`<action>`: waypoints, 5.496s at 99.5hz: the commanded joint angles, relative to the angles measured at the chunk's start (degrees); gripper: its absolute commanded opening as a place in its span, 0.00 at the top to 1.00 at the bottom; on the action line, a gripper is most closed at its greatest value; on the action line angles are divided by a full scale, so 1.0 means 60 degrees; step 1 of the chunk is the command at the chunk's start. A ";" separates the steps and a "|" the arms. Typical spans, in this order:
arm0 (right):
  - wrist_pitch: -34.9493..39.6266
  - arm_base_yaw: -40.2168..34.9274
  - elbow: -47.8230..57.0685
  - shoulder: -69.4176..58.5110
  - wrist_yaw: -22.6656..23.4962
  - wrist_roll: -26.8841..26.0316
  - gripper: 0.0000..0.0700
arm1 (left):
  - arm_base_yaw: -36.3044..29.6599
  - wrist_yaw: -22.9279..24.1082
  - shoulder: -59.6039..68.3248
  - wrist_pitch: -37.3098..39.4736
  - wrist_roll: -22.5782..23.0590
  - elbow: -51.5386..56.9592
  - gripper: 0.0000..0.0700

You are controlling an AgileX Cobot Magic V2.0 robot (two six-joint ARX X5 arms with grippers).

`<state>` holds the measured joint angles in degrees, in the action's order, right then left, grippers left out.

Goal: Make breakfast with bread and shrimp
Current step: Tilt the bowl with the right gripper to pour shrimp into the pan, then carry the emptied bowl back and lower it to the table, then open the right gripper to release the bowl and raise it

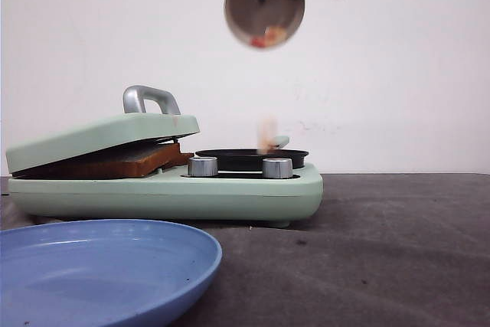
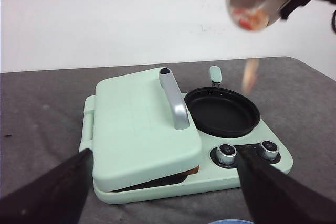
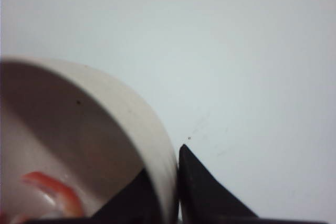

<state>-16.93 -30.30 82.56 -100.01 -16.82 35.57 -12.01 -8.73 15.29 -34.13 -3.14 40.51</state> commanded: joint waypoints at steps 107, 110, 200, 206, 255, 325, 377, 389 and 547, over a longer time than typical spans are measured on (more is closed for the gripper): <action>-0.2881 -0.0616 0.0106 -0.1209 -0.1861 0.1902 1.00 | -0.0007 -0.0018 -0.0004 -0.0168 0.0525 0.0084 0.34; -0.2878 -0.0616 0.0106 -0.1206 -0.2033 0.1763 1.00 | -0.0007 -0.0018 -0.0007 -0.0168 0.0525 0.0084 0.34; 0.5963 0.1392 0.0117 0.2233 -0.0408 -0.6586 1.00 | -0.0007 -0.0018 -0.0004 -0.0186 0.0226 0.0084 0.34; 0.6615 0.1741 0.0117 0.2408 0.0255 -0.7136 1.00 | -0.0007 -0.0018 -0.0007 -0.0189 0.0171 0.0084 0.34; 0.9843 0.4277 0.0117 0.2186 0.4976 -0.8506 1.00 | -0.0007 -0.0015 -0.0004 -0.0284 0.0022 0.0084 0.34; 1.0928 0.4772 0.0117 -0.0882 0.5796 -0.8309 1.00 | -0.0007 -0.0015 0.0000 -0.0466 0.0011 0.0084 0.34; 1.0440 0.4758 0.0117 -0.1683 0.5468 -0.8287 1.00 | -0.0007 -0.0011 0.0000 -0.0495 0.0011 0.0084 0.34; 1.0397 0.4758 0.0117 -0.1683 0.5472 -0.8284 1.00 | -0.0007 -0.0011 0.0000 -0.0601 0.0015 0.0084 0.34; 1.0426 0.4721 0.0062 -0.0776 0.5486 -0.7501 0.50 | -0.0007 -0.0015 0.0000 -0.0667 -0.0091 0.0084 0.34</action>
<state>46.68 -2.13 82.06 -106.72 16.23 -10.52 -12.01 -8.86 15.29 -38.59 -3.14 40.51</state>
